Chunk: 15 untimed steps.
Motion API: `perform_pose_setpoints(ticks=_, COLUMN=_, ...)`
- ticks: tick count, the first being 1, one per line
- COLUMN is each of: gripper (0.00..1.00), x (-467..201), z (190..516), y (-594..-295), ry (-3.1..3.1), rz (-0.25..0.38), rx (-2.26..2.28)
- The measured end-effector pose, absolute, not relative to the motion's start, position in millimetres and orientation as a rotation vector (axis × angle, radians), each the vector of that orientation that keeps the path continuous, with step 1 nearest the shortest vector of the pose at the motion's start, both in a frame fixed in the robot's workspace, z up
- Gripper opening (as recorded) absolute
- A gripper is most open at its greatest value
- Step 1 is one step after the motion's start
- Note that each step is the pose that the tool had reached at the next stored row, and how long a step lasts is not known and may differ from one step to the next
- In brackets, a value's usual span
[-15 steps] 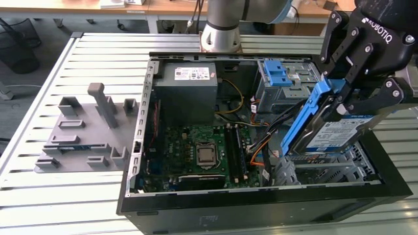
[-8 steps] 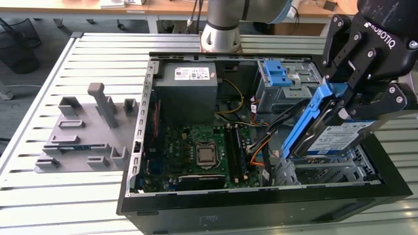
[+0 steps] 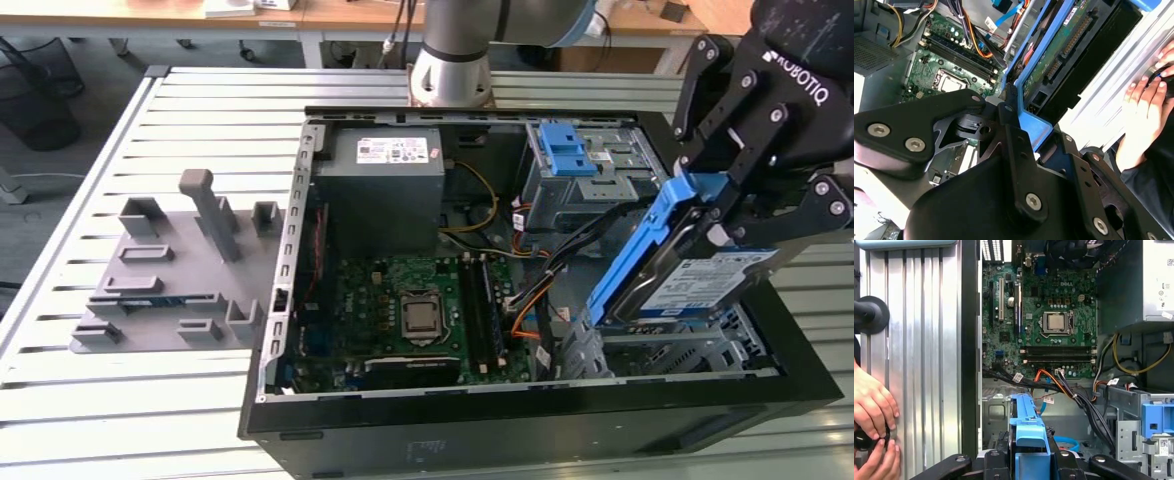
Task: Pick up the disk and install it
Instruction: 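Insert the disk into the insertion slot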
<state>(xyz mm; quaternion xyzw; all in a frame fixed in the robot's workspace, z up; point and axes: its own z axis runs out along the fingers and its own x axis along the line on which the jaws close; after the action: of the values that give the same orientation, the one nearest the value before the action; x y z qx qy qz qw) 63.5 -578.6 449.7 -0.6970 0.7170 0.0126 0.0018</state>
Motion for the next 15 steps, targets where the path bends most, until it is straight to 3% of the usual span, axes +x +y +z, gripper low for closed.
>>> perform_pose_setpoints(ticks=15, gripper=0.36, x=71.6, z=443.1, y=-575.5, ry=2.251, rz=0.040, rx=-2.187)
